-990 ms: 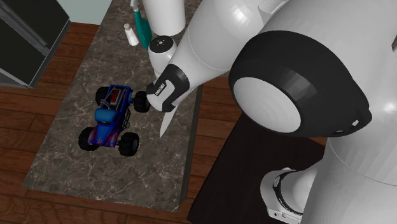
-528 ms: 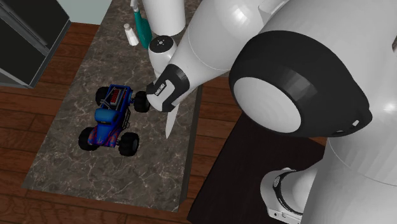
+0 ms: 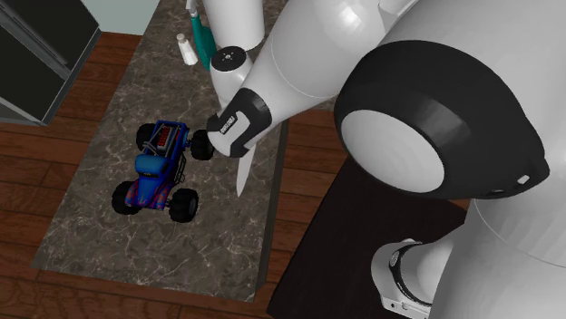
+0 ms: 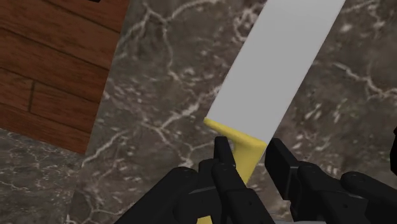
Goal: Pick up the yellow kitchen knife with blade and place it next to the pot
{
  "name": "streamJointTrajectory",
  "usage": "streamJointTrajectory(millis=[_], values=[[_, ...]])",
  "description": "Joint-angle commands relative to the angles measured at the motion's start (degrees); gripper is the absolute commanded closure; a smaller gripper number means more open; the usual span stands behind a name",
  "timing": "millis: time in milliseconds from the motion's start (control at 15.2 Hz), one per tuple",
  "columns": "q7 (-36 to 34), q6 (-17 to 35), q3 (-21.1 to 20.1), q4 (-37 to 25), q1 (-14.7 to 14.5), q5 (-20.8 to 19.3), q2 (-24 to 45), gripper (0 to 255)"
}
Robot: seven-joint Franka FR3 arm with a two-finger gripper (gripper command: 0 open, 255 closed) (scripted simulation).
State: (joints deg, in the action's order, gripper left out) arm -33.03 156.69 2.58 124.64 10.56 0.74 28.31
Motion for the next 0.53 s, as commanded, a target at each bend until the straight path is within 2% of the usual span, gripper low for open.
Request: streamJointTrajectory(millis=[0, 462], values=[[0.0, -1.1, 0.1, 0.4, -0.1, -0.1, -1.5, 255], [-0.2, -5.3, 0.3, 1.0, -0.3, -0.4, -6.3, 255]])
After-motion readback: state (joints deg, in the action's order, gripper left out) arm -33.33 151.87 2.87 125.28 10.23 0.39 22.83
